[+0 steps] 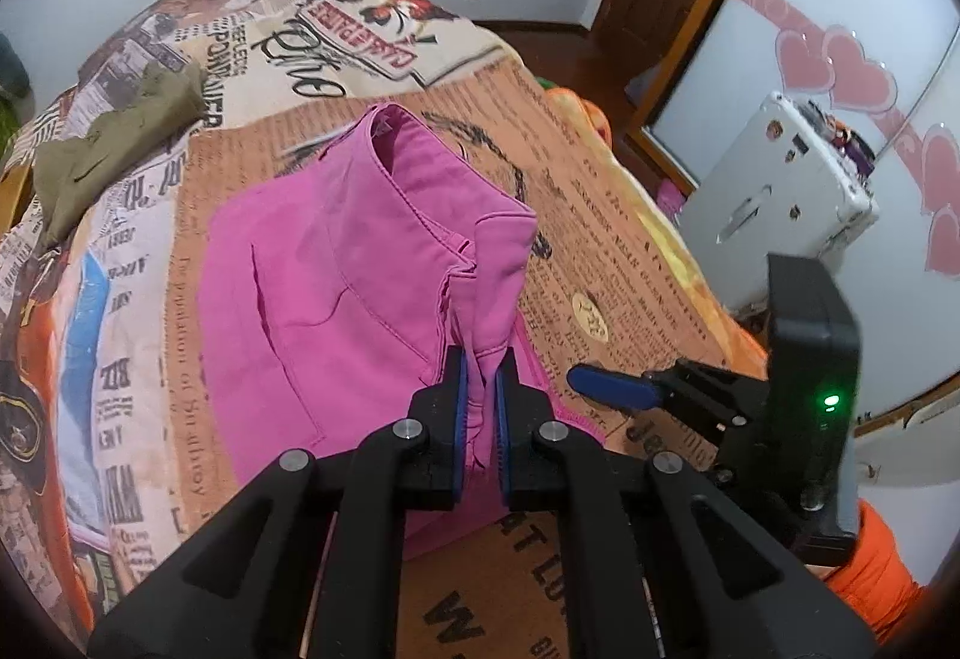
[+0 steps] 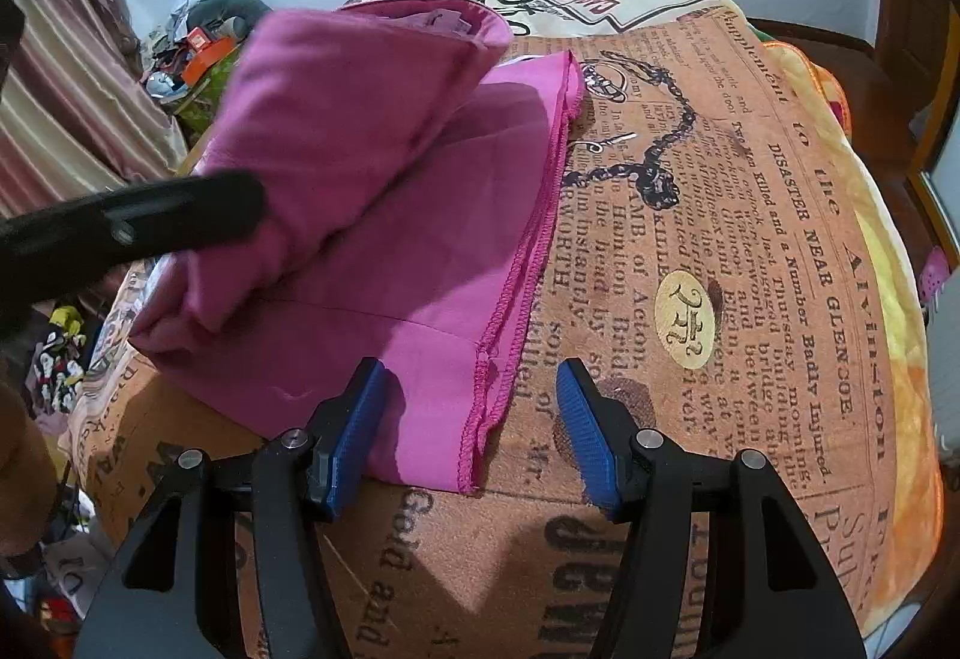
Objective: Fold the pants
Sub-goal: 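Lift the pants edge with the left gripper and fold it over the pants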
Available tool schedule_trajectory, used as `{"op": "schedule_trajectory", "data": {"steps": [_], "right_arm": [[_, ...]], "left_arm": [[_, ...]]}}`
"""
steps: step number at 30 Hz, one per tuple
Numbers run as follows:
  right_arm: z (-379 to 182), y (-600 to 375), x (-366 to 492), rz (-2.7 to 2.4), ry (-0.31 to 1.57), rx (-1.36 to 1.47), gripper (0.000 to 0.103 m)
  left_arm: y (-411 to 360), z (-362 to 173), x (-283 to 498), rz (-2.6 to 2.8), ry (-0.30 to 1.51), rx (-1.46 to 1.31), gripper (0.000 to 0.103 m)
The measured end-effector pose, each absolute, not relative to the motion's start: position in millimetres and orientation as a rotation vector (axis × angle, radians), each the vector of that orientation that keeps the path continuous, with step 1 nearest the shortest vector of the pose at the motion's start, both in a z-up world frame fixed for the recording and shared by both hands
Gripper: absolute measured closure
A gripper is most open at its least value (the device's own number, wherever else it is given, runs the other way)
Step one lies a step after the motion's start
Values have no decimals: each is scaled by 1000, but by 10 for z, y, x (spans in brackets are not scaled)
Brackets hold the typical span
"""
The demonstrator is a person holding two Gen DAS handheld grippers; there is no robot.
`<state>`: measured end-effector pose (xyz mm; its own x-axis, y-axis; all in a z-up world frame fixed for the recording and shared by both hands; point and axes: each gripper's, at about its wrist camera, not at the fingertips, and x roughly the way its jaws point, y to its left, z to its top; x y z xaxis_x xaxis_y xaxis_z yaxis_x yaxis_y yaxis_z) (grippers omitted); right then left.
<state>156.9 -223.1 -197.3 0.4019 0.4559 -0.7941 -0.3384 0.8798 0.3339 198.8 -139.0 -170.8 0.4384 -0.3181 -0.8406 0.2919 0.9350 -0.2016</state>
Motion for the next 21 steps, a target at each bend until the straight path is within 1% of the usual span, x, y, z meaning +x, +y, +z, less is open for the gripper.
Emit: {"op": "schedule_trajectory", "data": {"steps": [6, 12, 13, 14, 15, 16, 17, 21], "right_arm": [[-1973, -2227, 1569, 503, 1044, 126, 48], [-1971, -2225, 1572, 502, 1044, 126, 48], [-1971, -2225, 1572, 502, 1044, 125, 48], [-1970, -2226, 1572, 501, 1044, 125, 48], [-1969, -2227, 1573, 500, 1044, 124, 48], [-1967, -2228, 1571, 498, 1045, 123, 48], [-1965, -2227, 1570, 496, 1046, 122, 48], [-1952, -2239, 1557, 491, 1047, 112, 48]], "left_arm": [[-1414, -1827, 2020, -389, 1094, -32, 96], [-1423, -1826, 2016, -390, 1108, -27, 94], [-1428, -1820, 2006, -393, 1114, -25, 88], [-1432, -1815, 1998, -404, 1121, -27, 77], [-1433, -1799, 1989, -412, 1122, -28, 70], [-1421, -1780, 1973, -407, 1113, -28, 59], [-1401, -1752, 1957, -393, 1101, -27, 55], [-1298, -1639, 1932, -355, 1100, -26, 55]]}}
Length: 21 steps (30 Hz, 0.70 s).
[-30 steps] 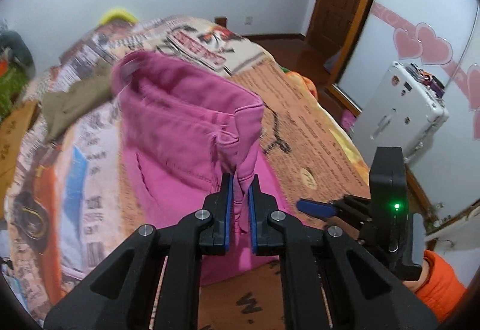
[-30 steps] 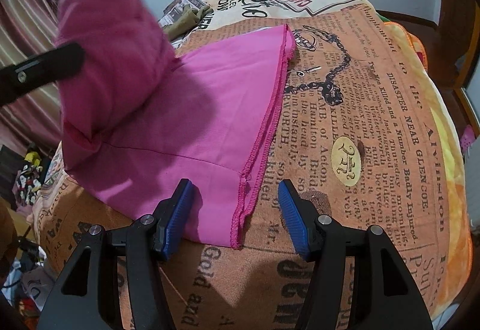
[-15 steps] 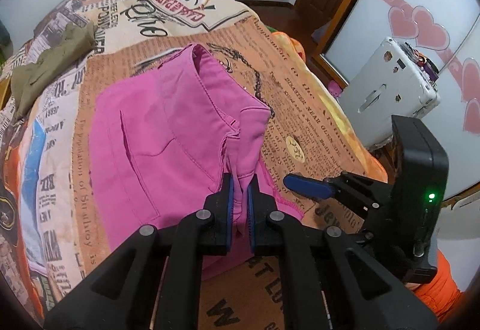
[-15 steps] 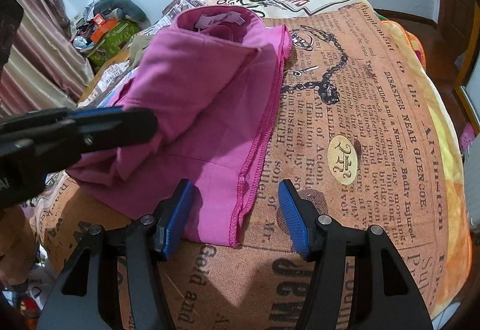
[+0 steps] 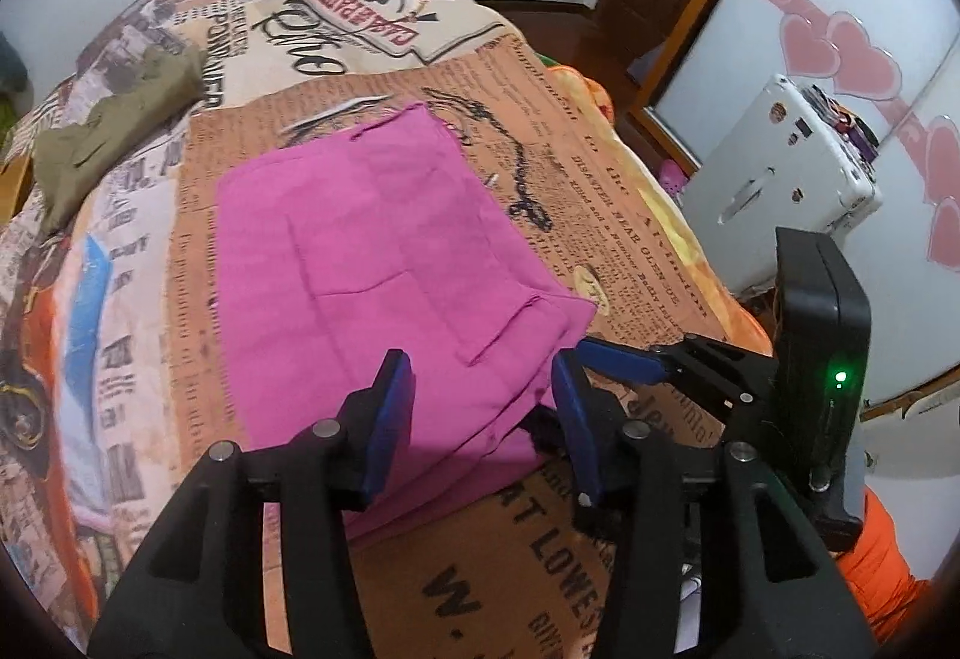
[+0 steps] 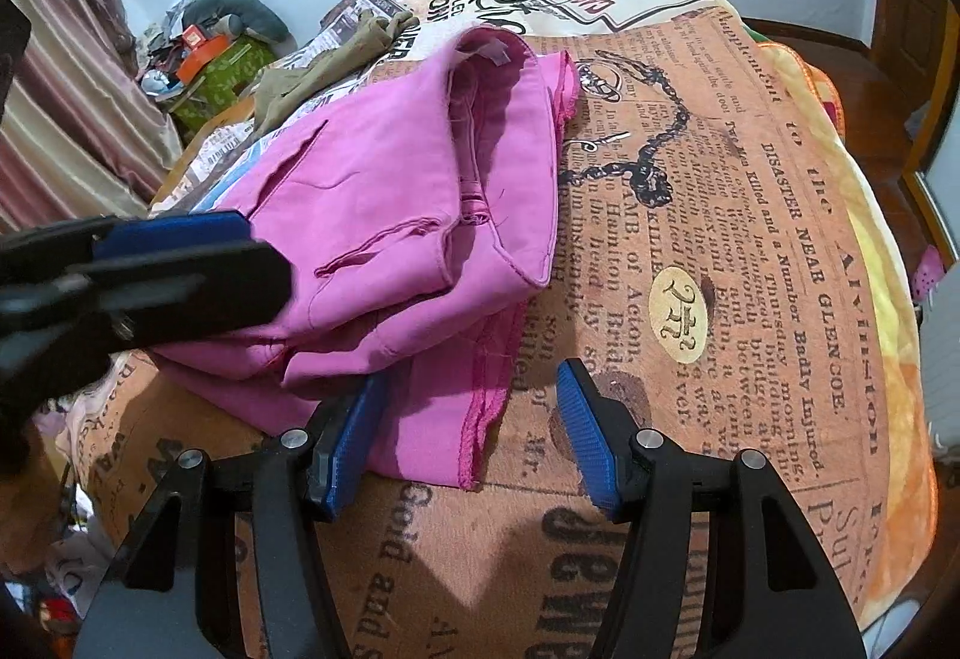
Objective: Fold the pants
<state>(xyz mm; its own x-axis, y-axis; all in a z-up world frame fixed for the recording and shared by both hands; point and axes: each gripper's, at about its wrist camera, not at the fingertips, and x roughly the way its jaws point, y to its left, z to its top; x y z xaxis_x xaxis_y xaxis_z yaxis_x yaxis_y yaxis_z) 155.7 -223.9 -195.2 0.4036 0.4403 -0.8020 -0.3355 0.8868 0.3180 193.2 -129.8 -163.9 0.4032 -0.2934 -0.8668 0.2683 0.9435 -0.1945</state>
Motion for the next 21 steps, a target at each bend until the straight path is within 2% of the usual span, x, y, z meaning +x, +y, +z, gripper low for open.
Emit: {"op": "schedule_trajectory", "data": {"steps": [9, 15, 17, 21], "right_arm": [[-1901, -2254, 1541, 487, 1040, 112, 48], [-1782, -2262, 1508, 496, 1008, 122, 48], [-1727, -2269, 1497, 497, 995, 120, 48], [-1628, -2296, 1513, 487, 973, 127, 48]], "left_arm": [[-764, -1245, 1963, -187, 1027, 29, 54], [-369, -1008, 2251, -93, 977, 40, 49], [-315, -1015, 2400, -87, 971, 49, 43], [-314, -1189, 2724, -75, 1009, 107, 43]]}}
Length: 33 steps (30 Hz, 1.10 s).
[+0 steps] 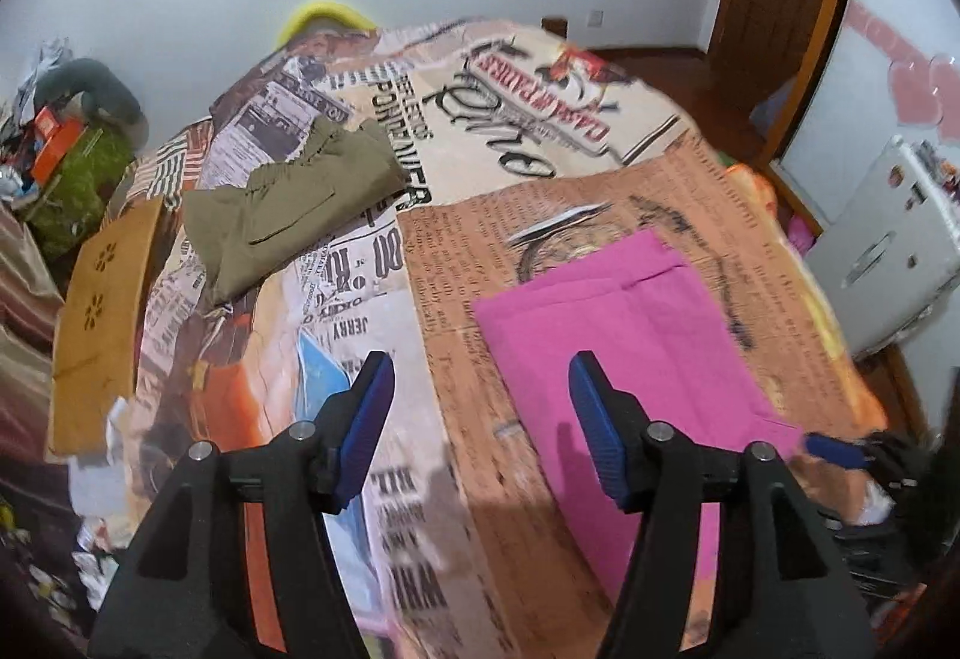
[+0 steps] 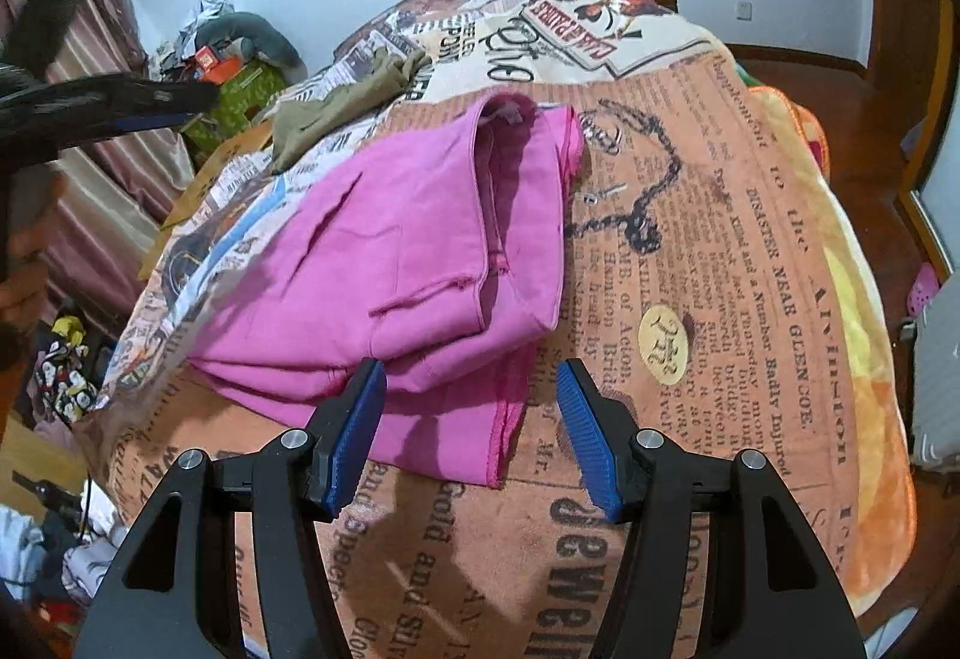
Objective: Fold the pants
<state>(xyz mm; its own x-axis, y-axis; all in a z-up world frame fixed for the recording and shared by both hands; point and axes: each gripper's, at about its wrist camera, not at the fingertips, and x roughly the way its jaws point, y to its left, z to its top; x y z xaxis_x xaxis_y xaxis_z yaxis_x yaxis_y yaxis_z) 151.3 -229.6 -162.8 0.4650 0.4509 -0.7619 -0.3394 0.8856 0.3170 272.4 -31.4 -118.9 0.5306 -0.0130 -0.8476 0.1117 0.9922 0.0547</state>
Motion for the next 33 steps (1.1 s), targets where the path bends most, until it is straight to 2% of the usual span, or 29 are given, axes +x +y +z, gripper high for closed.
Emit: {"op": "schedule_trajectory", "data": {"steps": [17, 19, 22, 33], "right_arm": [[-1690, -2234, 1677, 457, 1009, 116, 47], [-1719, -2234, 1716, 457, 1016, 119, 47], [-1757, -2231, 1771, 452, 1024, 116, 43], [-1668, -2245, 1810, 425, 1004, 93, 42]], "left_arm": [[-398, -2461, 3834, -83, 1302, 148, 42], [-371, -2553, 3863, -87, 1311, 165, 39], [-357, -2571, 3807, -95, 1271, 223, 34], [110, -2468, 3406, -41, 1260, 252, 34]]}}
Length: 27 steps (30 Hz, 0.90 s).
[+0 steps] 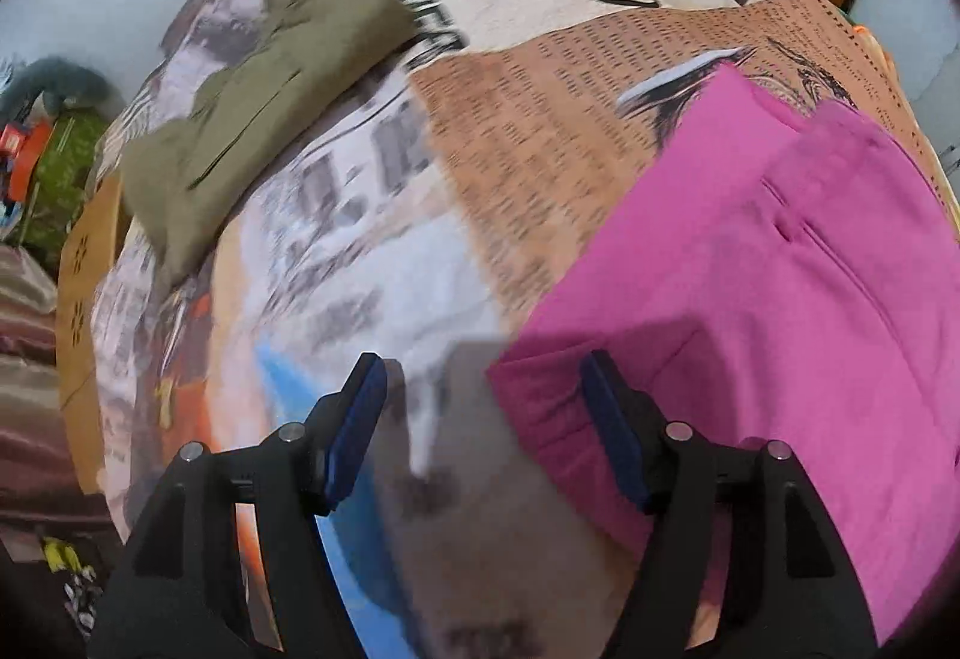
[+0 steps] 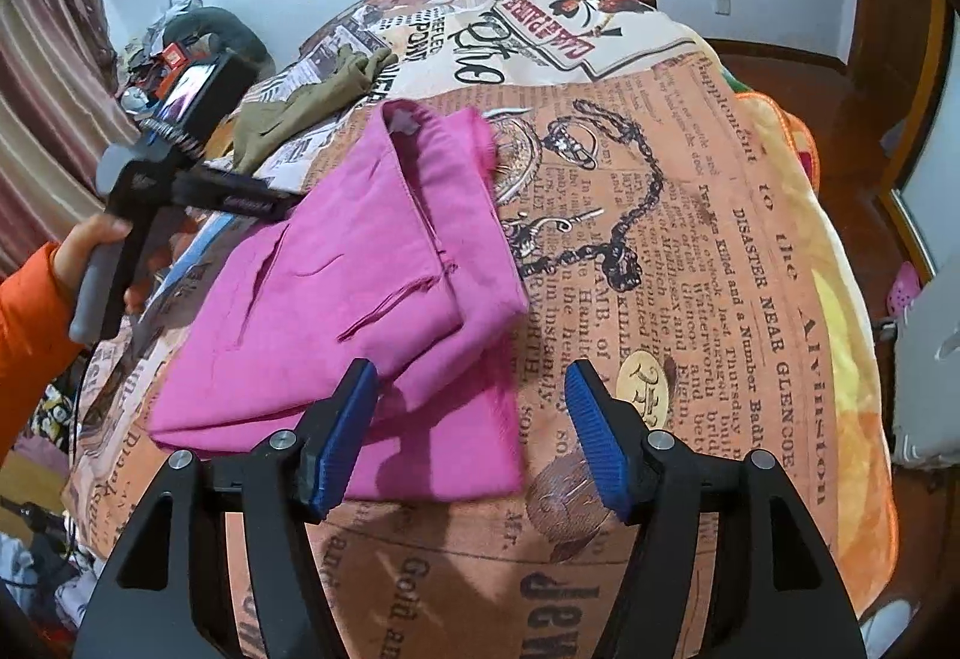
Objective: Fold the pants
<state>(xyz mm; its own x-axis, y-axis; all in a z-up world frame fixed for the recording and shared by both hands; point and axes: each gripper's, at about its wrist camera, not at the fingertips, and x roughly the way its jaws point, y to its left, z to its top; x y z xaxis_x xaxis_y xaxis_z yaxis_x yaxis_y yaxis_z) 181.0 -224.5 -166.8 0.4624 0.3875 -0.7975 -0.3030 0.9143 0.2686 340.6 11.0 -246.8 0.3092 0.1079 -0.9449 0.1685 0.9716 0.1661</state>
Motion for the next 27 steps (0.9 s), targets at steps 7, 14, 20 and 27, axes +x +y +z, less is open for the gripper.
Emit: {"op": "schedule_trajectory", "data": {"steps": [7, 14, 20, 27], "right_arm": [[-1586, -2144, 1793, 435, 977, 62, 42], [-1601, -1965, 1811, 469, 975, 64, 42], [-1723, -1790, 1865, 495, 976, 14, 42], [-1817, -1765, 2006, 478, 984, -64, 47]], "left_arm": [[512, -2333, 2781, -2, 1241, 154, 34], [647, -2271, 2238, -2, 1233, 19, 34], [726, -2262, 2041, -2, 1222, -90, 34], [673, -2214, 2005, -15, 1225, -98, 34]]}}
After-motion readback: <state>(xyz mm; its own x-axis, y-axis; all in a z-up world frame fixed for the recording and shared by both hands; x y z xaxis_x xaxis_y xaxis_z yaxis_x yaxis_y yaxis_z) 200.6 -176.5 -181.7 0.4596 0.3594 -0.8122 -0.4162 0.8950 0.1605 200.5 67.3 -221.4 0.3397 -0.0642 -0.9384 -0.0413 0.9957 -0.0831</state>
